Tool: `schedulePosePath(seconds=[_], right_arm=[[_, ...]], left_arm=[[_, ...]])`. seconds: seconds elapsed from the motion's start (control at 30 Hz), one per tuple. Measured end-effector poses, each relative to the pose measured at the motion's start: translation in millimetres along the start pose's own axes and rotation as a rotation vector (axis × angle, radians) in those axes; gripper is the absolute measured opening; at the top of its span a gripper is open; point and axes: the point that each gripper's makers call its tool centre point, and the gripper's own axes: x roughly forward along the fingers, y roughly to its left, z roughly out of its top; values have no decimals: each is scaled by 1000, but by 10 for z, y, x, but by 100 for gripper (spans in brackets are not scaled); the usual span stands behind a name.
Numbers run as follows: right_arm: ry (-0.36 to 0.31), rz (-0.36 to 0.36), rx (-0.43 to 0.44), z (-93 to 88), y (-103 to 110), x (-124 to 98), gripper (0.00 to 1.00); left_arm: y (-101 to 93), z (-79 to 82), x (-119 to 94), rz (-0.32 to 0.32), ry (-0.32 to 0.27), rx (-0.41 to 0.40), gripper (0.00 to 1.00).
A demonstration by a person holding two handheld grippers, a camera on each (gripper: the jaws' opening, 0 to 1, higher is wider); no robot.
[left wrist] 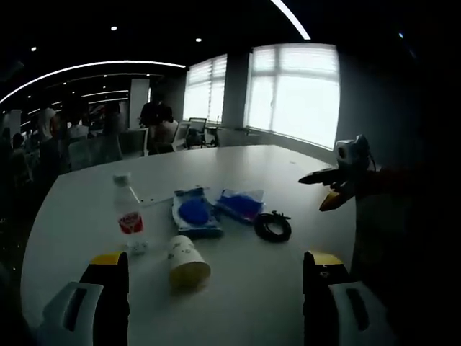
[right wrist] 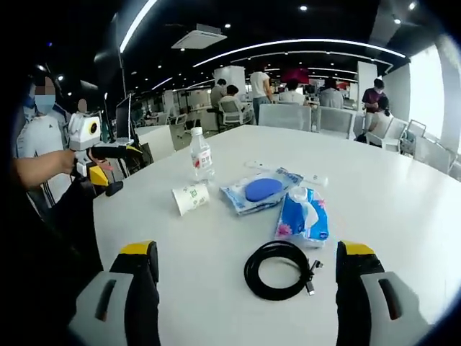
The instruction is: Arrange the tabletop items into an orderly group along one side of the table until the central work area is clear of visible clutter.
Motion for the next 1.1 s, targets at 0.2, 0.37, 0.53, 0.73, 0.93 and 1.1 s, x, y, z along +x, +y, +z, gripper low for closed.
schedulePosePath(seconds=[0.2, 0.37, 0.53, 0.73, 0.93, 1.1], right_arm=[[3, -4, 4, -32, -10, -31, 100], [-4, -12, 7, 0, -28, -45, 100], [-5, -12, 3, 27, -22, -48, 100], [-3, -9, 5, 14, -7, -44, 100], [-8, -14, 15, -11, -10, -35, 98], [-18, -28, 24, -9, -31, -25, 95]], left_arm=[[0, -29, -8, 5, 8, 3, 99], [2, -21, -1, 8, 3, 4, 99], [7, -9, 8, 9, 0, 6, 98], [5, -21, 27, 9, 12, 13, 97], [46, -119, 85, -6, 36, 25, 92], [94, -203, 127, -15, 59, 36, 87]])
